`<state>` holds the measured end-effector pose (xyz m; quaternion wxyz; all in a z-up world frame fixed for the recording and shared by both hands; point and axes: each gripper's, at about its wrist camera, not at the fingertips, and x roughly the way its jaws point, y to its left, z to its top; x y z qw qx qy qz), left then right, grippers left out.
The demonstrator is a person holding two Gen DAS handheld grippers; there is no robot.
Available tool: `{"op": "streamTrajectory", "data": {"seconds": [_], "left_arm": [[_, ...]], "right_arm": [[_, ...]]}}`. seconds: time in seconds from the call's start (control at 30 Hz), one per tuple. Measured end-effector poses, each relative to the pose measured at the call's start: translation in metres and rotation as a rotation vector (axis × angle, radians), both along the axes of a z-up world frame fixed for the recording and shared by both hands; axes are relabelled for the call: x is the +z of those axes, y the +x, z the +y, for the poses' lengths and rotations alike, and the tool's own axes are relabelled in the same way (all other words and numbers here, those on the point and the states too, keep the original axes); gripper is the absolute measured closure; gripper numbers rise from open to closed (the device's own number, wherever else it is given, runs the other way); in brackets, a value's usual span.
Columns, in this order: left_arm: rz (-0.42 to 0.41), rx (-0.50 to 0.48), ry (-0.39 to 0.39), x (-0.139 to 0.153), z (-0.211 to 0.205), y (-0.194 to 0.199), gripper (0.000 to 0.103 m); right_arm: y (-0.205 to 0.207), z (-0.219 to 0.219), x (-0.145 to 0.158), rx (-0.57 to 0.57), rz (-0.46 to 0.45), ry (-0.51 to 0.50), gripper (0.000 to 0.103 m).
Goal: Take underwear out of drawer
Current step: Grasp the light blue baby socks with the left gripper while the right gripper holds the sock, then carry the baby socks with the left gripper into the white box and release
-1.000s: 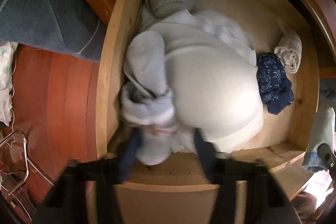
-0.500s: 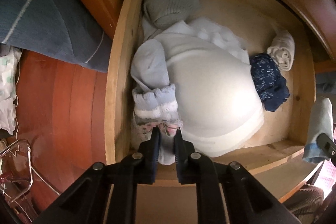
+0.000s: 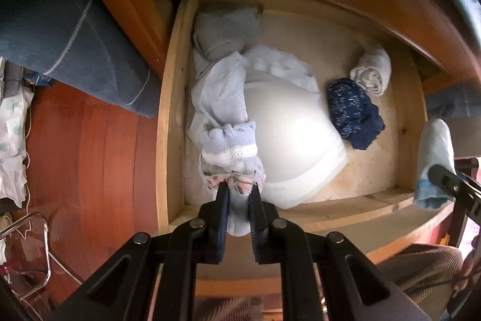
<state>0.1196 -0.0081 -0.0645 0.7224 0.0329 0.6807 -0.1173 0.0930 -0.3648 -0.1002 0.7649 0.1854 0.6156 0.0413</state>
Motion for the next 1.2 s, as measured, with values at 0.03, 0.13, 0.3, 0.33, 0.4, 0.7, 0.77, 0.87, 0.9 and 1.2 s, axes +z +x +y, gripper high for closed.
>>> {"op": "streamTrajectory", "data": {"seconds": [0.03, 0.13, 0.3, 0.33, 0.4, 0.7, 0.77, 0.87, 0.9, 1.2], "left_arm": [[-0.010, -0.004, -0.001, 0.003, 0.002, -0.001, 0.091], [-0.049, -0.018, 0.006, 0.018, 0.006, -0.006, 0.091], [-0.092, -0.040, -0.015, 0.041, 0.003, -0.015, 0.091], [-0.104, -0.047, -0.018, 0.048, 0.004, -0.018, 0.091], [-0.129, -0.062, -0.024, 0.062, 0.006, -0.024, 0.091], [-0.204, -0.094, -0.051, 0.108, 0.009, -0.036, 0.091], [-0.221, -0.098, -0.057, 0.116, 0.008, -0.039, 0.091], [-0.253, -0.116, -0.066, 0.133, 0.006, -0.043, 0.091], [-0.259, -0.122, -0.069, 0.137, 0.006, -0.044, 0.091], [-0.408, -0.175, -0.132, 0.228, 0.004, -0.052, 0.091]], "right_arm": [[0.000, 0.000, 0.000, -0.001, -0.001, -0.002, 0.059], [0.000, 0.000, 0.001, -0.004, -0.005, -0.010, 0.059], [0.001, 0.001, 0.001, 0.002, -0.005, -0.030, 0.059], [0.001, 0.001, 0.001, 0.003, -0.005, -0.033, 0.059], [0.001, 0.001, 0.002, 0.005, -0.006, -0.043, 0.059], [0.001, 0.003, 0.002, 0.007, -0.001, -0.061, 0.059], [0.001, 0.003, 0.002, 0.007, -0.001, -0.064, 0.059], [0.001, 0.003, 0.002, 0.005, 0.002, -0.064, 0.059], [0.001, 0.003, 0.001, 0.006, 0.003, -0.063, 0.059], [0.001, 0.004, 0.001, 0.011, -0.001, -0.072, 0.059]]}}
